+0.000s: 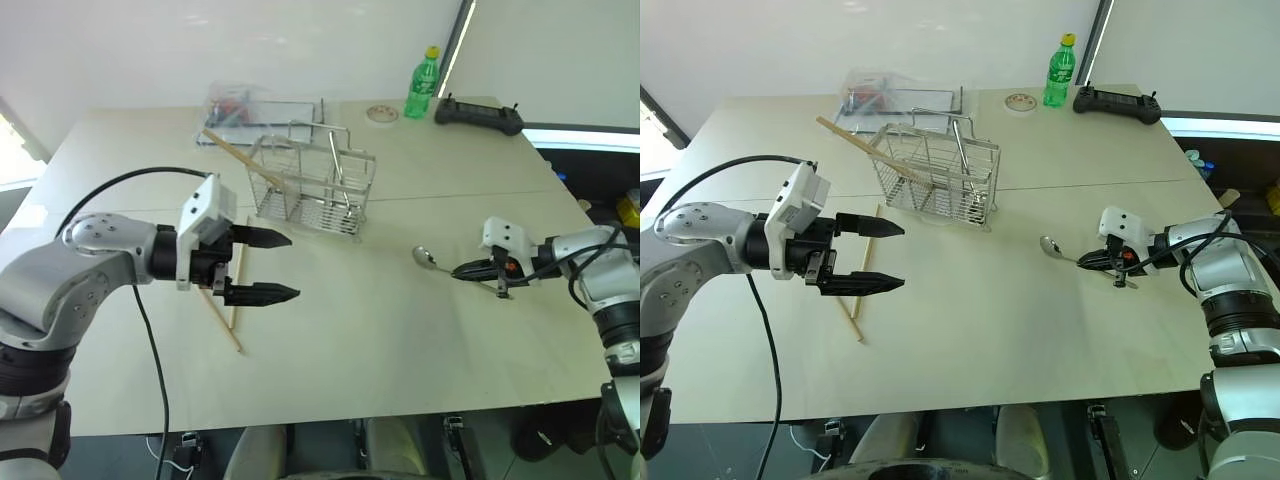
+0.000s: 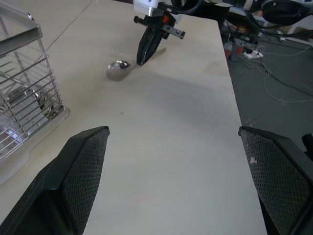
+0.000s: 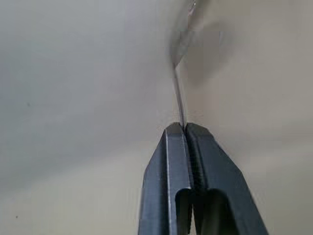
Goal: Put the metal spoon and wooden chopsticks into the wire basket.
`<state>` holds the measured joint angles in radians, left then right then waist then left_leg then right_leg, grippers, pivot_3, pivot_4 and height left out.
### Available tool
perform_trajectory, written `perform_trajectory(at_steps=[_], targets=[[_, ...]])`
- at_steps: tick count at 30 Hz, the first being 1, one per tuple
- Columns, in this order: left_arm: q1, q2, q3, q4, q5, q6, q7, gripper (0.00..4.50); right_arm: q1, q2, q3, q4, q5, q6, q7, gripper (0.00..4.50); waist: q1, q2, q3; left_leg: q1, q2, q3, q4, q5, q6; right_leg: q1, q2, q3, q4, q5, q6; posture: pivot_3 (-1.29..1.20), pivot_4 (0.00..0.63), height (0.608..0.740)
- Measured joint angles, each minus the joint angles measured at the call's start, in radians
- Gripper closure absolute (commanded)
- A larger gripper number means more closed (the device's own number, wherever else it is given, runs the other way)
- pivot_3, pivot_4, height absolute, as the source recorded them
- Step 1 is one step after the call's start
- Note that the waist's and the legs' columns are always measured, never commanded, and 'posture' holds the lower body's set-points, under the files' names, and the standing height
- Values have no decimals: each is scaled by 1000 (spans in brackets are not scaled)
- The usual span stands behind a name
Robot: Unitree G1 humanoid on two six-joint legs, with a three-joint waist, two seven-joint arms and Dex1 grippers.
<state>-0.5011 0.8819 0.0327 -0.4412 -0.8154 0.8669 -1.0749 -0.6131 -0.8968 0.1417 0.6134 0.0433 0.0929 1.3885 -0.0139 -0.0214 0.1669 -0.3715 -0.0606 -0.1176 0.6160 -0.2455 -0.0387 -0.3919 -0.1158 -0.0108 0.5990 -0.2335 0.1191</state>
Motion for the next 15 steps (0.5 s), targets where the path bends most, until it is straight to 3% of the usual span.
perform_trajectory(at_steps=[11,15], targets=[[-10,0,0,12,14,-13,-6,0,11,0,-7,-4,1,-22,-4,4483,0,0,0,0,0,0,0,0,0,0,0,0,0,0,0,0,150,722],[-15,2,5,37,21,-24,4,0,97,2,-57,-119,54,3,-16,4483,2,1,0,-1,1,0,0,0,0,-1,0,0,1,0,0,0,150,722]])
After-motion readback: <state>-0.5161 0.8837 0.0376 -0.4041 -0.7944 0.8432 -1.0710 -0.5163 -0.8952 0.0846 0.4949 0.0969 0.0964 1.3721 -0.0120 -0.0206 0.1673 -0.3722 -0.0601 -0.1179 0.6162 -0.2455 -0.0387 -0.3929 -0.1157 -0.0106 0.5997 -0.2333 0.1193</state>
